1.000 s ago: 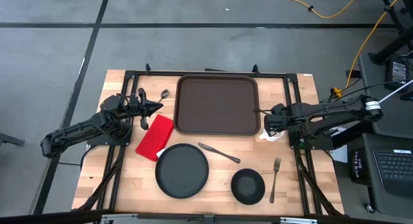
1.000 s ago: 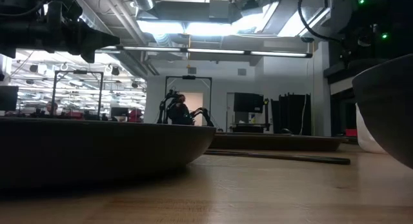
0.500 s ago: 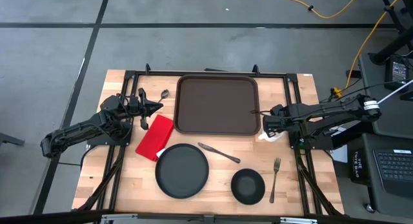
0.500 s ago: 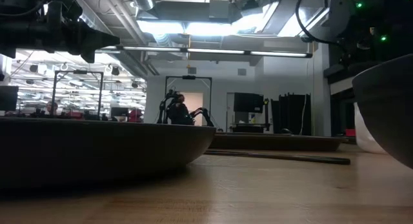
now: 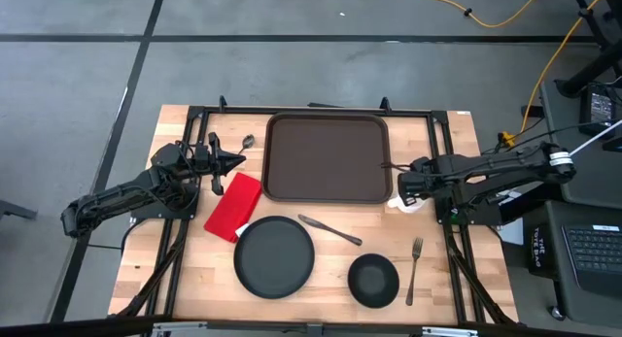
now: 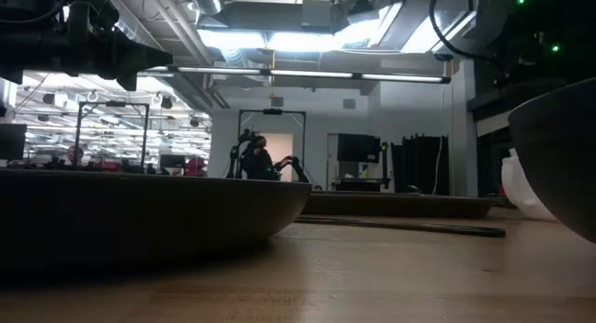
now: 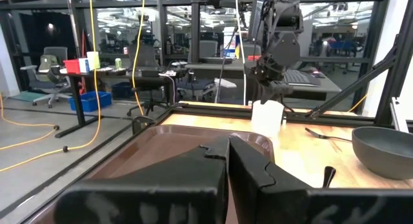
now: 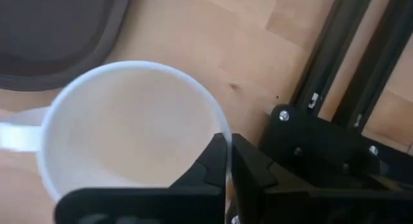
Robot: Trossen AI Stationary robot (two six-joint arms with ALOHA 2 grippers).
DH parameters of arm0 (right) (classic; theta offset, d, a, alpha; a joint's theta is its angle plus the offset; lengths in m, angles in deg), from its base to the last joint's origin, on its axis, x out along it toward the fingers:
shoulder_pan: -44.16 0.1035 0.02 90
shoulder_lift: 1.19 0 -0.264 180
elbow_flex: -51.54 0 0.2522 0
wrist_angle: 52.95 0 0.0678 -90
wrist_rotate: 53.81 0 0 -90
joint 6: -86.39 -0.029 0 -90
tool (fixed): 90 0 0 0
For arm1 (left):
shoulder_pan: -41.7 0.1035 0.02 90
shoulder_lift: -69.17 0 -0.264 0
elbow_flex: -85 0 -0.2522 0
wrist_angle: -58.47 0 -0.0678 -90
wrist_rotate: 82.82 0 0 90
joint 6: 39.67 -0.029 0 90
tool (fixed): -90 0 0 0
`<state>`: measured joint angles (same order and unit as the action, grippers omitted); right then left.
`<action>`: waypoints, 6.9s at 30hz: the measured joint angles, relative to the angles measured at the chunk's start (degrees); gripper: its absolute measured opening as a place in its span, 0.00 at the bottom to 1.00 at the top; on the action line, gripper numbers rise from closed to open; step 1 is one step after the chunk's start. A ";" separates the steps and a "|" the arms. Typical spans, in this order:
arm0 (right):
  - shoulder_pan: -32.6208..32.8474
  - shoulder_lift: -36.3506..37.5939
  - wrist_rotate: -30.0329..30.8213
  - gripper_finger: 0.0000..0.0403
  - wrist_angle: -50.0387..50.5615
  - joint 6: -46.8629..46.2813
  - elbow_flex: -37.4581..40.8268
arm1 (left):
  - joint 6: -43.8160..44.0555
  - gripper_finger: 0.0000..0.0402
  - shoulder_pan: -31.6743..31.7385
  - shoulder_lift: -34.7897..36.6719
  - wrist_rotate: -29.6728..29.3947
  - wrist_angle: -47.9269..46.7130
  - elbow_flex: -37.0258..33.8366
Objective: Set up tray
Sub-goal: Put the white mug on the brown serving tray
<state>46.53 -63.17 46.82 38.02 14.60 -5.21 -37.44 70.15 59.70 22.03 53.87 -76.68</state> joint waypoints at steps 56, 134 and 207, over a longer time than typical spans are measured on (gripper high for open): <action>-24.27 -16.50 -1.70 0.02 -37.49 35.16 -18.18 | -8.53 0.44 -9.11 -19.70 -13.86 14.66 1.85; -25.67 -24.17 -1.27 0.02 -46.18 49.51 -31.70 | -26.88 0.43 -12.86 -78.99 -28.26 26.75 38.49; -24.22 -24.17 1.38 0.02 -46.19 52.59 -31.68 | -33.53 0.23 -15.12 -78.47 -31.71 28.22 38.49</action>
<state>22.31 -87.34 48.20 -8.17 67.18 -36.90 -70.97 55.03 -18.77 -9.68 82.09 -38.19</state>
